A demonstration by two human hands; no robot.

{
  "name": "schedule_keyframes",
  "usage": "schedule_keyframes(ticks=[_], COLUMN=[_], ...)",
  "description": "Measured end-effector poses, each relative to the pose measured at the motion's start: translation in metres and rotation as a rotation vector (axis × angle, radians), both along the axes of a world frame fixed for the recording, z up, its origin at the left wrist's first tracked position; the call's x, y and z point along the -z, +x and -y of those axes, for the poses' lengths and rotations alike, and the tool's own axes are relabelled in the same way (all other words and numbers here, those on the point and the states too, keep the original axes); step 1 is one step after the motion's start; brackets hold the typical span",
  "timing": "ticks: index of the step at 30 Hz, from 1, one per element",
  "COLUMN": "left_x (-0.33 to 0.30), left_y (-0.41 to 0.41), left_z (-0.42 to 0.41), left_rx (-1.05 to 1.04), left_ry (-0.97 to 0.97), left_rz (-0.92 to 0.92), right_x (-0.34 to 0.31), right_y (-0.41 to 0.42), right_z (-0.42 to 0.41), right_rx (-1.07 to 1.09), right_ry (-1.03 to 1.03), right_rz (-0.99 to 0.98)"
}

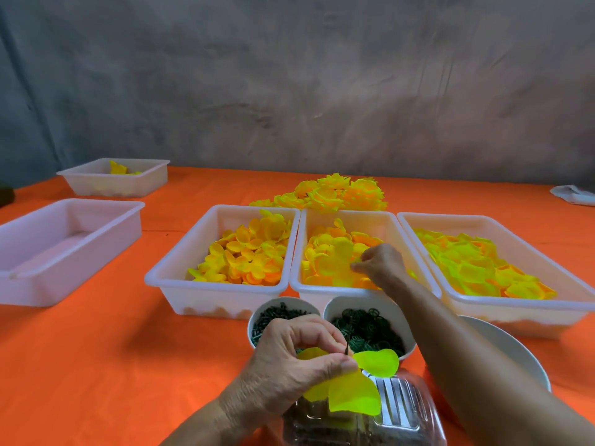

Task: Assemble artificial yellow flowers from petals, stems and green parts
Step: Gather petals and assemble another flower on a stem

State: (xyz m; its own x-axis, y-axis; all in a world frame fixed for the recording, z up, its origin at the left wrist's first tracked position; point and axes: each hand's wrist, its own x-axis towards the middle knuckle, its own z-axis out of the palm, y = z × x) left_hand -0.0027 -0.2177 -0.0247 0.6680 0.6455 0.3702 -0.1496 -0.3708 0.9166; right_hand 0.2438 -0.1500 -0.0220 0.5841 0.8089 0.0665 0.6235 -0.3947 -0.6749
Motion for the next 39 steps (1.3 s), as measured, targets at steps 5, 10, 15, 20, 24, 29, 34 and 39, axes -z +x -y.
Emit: schedule_keyframes(ticks=[5, 10, 15, 20, 24, 29, 34, 39], left_x=[0.000, -0.001, -0.003, -0.009, -0.011, -0.015, -0.030, -0.058], left_y=[0.001, 0.000, -0.001, -0.001, -0.003, -0.007, -0.018, -0.012], left_z=[0.000, 0.001, 0.002, 0.003, 0.007, 0.009, 0.007, 0.000], left_rx=[0.002, -0.012, -0.019, -0.022, -0.049, -0.060, -0.057, -0.298], left_ry=[-0.016, 0.001, -0.017, -0.015, 0.003, 0.026, -0.135, -0.062], left_rz=[0.000, -0.009, -0.005, -0.041, -0.079, -0.115, -0.063, 0.031], right_x=[0.001, -0.006, -0.019, -0.037, -0.048, -0.058, -0.060, -0.063], right_y=[0.008, 0.004, -0.004, -0.024, -0.039, -0.056, -0.066, -0.074], right_z=[0.014, 0.023, 0.042, 0.077, 0.111, 0.139, 0.153, 0.155], right_rx=[0.028, 0.000, -0.031, -0.128, -0.230, -0.310, -0.342, -0.353], right_ry=[0.318, 0.449, 0.536, 0.499, 0.497, 0.478, 0.485, 0.484], right_rz=[-0.497, -0.635, -0.678, -0.685, -0.742, -0.768, -0.755, -0.751])
